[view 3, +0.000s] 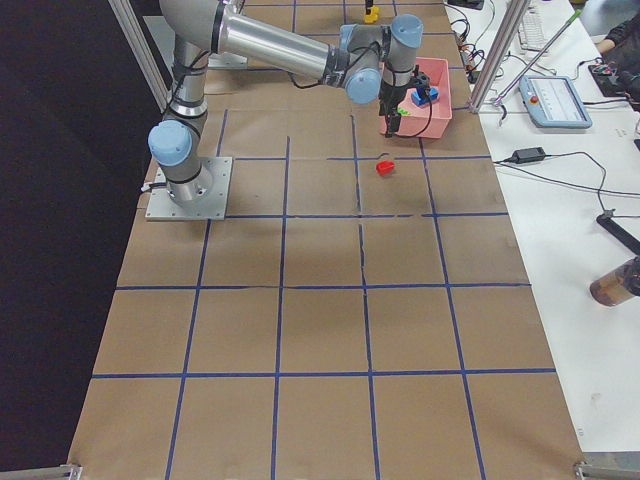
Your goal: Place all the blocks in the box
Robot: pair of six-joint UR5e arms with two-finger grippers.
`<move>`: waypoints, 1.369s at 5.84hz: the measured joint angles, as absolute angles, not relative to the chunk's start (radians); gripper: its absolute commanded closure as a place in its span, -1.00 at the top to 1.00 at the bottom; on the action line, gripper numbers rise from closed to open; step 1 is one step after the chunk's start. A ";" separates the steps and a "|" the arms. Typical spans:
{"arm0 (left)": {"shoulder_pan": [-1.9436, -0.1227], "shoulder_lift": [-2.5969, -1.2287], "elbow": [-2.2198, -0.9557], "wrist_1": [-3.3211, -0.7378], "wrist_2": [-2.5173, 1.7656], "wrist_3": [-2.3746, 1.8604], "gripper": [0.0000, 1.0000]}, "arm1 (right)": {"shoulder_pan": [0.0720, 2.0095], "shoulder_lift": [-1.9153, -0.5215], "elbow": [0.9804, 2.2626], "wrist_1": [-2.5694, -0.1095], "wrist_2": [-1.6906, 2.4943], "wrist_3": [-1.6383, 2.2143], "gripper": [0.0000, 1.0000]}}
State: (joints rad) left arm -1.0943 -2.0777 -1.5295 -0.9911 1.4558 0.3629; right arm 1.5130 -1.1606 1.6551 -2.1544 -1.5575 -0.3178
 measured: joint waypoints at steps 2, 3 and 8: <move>-1.291 -2.016 -1.511 -0.996 1.379 0.007 -1.00 | 1.513 -1.067 1.666 -2.300 -1.559 -0.339 0.98; -1.407 -2.015 -1.480 -0.993 1.363 -0.187 -1.00 | 1.512 -1.037 1.667 -2.336 -1.561 -0.336 0.98; -1.707 -2.237 -1.153 -1.009 1.377 -0.638 0.60 | 1.487 -0.977 1.672 -2.350 -1.565 -0.290 -0.27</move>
